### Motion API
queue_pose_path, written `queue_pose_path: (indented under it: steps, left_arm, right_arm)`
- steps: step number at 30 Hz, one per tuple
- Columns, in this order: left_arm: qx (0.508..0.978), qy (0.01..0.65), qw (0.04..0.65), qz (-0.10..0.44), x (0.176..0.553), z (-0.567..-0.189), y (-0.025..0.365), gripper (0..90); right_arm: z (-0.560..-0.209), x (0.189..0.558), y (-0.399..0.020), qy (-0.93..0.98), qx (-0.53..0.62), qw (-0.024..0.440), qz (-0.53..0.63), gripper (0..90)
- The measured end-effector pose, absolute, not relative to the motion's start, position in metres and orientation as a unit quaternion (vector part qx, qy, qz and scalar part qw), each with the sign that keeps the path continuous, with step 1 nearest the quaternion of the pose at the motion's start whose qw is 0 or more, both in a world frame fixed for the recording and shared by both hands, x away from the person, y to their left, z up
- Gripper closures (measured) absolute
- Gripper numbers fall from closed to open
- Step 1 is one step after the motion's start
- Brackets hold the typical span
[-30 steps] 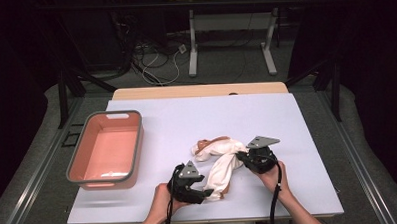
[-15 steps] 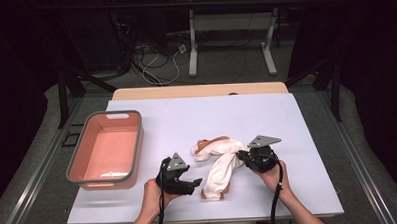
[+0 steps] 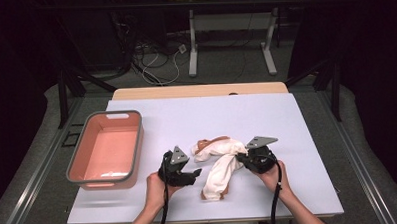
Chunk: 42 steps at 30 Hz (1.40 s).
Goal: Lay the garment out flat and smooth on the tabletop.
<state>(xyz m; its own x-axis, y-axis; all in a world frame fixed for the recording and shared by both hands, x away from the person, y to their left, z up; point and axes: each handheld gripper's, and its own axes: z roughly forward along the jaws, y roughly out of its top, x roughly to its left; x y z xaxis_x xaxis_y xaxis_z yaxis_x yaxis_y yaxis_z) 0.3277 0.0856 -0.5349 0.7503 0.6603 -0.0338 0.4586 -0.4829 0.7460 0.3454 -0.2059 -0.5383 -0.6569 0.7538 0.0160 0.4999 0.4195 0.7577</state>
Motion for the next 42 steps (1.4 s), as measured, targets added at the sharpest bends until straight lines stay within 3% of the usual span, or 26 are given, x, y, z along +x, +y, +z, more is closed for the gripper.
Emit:
queue_pose_path:
  steps: [15,22,24,37,42]
  left_arm:
    - [0.840,0.340,0.401,0.135,0.354,-0.535,0.077,51.2]
    - [0.847,0.330,0.387,0.157,0.358,-0.542,0.070,80.7]
    - [0.847,0.328,0.384,0.163,0.358,-0.542,0.072,85.4]
    - [0.834,0.349,0.374,0.207,0.360,-0.538,0.099,86.6]
    - [0.840,0.352,0.361,0.202,0.361,-0.542,0.103,86.5]
  right_arm:
    - [-0.536,0.343,-0.201,0.828,0.372,0.168,0.385,86.4]
    - [-0.534,0.340,-0.199,0.831,0.362,0.164,0.390,86.4]
    - [-0.534,0.340,-0.199,0.832,0.361,0.163,0.388,86.4]
    - [-0.533,0.340,-0.206,0.836,0.358,0.164,0.381,86.1]
    - [-0.533,0.341,-0.209,0.840,0.360,0.151,0.377,78.1]
